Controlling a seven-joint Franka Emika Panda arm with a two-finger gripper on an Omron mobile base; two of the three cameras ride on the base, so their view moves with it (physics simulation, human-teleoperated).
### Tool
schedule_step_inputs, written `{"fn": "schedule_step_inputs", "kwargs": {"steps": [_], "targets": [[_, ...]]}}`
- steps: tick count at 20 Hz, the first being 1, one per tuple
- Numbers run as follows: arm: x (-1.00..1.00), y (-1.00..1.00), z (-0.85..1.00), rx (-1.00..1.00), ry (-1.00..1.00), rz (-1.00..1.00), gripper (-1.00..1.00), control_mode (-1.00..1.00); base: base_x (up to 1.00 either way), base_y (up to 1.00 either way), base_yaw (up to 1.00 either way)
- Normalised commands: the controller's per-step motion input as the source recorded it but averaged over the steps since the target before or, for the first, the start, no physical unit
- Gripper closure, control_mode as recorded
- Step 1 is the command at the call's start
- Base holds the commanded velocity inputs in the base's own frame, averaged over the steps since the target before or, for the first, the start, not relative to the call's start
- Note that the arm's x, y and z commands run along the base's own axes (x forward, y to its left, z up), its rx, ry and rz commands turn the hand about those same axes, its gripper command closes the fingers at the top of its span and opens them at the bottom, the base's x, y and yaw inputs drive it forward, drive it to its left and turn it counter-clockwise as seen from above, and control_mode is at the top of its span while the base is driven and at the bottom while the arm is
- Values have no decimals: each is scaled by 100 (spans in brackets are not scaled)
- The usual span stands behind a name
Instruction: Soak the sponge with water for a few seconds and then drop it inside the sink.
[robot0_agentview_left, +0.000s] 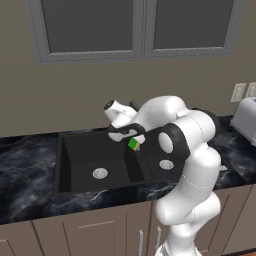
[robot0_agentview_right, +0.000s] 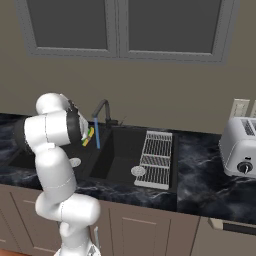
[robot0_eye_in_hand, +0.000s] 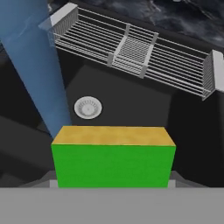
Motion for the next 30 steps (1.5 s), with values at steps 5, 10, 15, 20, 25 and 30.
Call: {"fn": "schedule_step_inputs", "kwargs": {"steps": [5,10,15,20,25,30], "targets": [[4,0,-4,0,0,1,100,-100,0,0,0],[20,0,-19,0,0,0,100,-100,0,0,0],[26,0,-10,0,0,0,100,-100,0,0,0],[19,0,0,0,0,0,100,-100,0,0,0],[30,0,-7,0,0,0,100,-100,0,0,0],[26,0,-11,0,0,0,100,-100,0,0,0]]}}
